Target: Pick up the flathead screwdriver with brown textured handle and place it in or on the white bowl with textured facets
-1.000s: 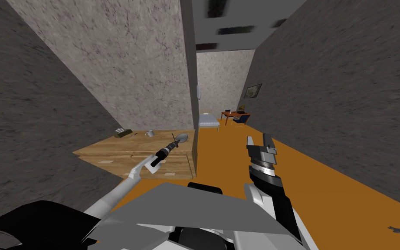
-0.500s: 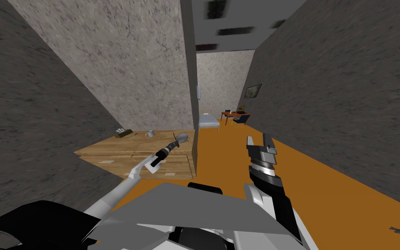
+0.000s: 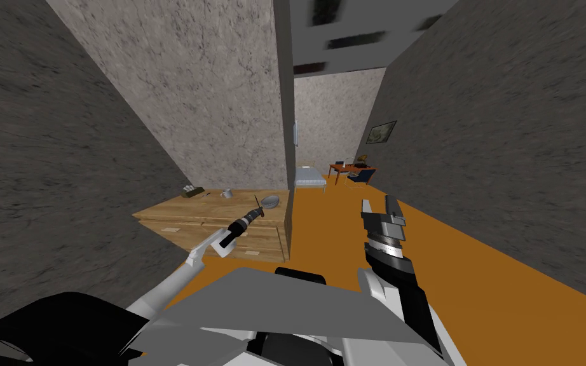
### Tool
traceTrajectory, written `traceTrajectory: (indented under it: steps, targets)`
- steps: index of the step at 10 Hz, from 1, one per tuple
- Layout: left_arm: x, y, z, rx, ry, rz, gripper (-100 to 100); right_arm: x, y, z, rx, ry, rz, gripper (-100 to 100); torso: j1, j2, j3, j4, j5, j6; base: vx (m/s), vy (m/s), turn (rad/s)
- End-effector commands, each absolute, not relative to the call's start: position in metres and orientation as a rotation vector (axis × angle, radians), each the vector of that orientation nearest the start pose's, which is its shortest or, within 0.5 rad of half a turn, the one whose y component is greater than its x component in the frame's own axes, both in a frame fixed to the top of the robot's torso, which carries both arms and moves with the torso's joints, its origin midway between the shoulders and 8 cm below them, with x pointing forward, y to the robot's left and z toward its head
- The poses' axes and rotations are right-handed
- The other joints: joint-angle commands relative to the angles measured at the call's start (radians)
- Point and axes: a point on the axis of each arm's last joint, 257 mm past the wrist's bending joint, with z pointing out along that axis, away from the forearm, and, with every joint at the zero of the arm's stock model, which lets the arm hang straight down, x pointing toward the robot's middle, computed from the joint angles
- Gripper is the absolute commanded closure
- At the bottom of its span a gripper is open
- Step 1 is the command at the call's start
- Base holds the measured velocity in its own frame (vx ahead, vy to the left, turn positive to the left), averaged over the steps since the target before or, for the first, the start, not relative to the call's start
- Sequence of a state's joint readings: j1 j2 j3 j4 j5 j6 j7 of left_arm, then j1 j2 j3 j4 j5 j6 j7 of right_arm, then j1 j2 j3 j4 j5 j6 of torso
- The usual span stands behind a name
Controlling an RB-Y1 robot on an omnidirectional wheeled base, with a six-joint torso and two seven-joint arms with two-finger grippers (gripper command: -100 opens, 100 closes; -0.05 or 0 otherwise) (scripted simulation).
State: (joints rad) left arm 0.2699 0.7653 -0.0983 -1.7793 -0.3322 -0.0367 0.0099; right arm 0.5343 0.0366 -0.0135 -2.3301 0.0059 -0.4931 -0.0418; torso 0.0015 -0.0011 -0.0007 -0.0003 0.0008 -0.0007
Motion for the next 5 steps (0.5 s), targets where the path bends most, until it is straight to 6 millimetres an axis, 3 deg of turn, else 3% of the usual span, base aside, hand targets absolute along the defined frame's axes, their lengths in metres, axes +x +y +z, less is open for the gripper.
traceTrajectory:
  steps: [1, 2, 5]
  targets:
    - [0.463, 0.359, -0.224, -0.326, 1.716, -0.508, 0, 0.331, -0.289, 0.035, 0.682, 0.563, 1.312, 0, 0.0, 0.0, 0.0, 0.0, 0.0, 0.0, 0.0, 0.0, 0.0]
    - [0.463, 0.363, -0.216, -0.272, 1.717, -0.475, 100, 0.331, -0.289, 0.035, 0.682, 0.563, 1.312, 0, 0.0, 0.001, 0.0, 0.0, 0.0, 0.0, -0.04, -0.051, 0.04]
    - [0.463, 0.369, -0.196, -0.131, 1.717, -0.4, 100, 0.331, -0.289, 0.035, 0.682, 0.563, 1.312, 0, -0.008, 0.008, 0.005, 0.002, -0.003, 0.0, -0.094, -0.103, 0.053]
